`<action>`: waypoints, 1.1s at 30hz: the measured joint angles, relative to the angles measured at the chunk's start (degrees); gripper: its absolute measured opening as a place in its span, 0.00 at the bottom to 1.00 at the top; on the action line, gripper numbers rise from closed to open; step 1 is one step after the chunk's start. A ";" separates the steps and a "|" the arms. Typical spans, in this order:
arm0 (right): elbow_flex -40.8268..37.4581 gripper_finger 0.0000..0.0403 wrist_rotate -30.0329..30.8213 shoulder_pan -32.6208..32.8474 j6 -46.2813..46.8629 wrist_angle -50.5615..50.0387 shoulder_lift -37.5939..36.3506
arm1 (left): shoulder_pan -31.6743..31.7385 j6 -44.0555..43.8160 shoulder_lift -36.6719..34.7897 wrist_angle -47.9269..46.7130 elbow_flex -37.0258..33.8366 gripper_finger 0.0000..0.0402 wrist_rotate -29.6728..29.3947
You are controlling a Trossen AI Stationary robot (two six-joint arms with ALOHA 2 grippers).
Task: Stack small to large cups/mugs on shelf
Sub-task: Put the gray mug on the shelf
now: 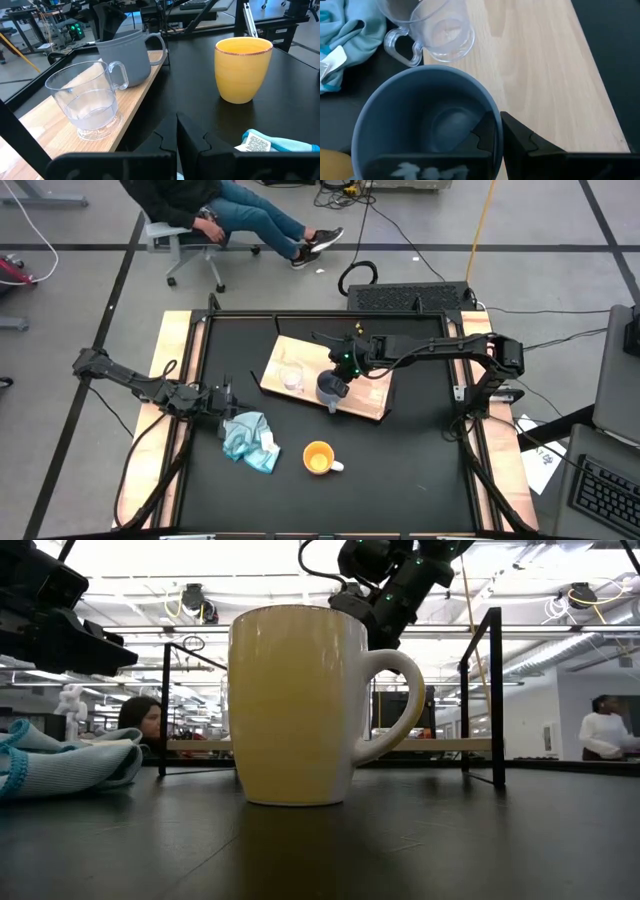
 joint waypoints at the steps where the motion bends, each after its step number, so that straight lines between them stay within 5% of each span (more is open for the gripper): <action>1: -0.02 0.02 0.60 0.00 0.06 -0.10 0.00 | -0.02 -0.01 0.00 -0.01 0.00 0.01 0.00; 33: -0.24 0.08 1.50 0.98 -0.55 -0.08 0.29 | -0.01 -1.10 0.01 -0.05 0.00 0.01 0.04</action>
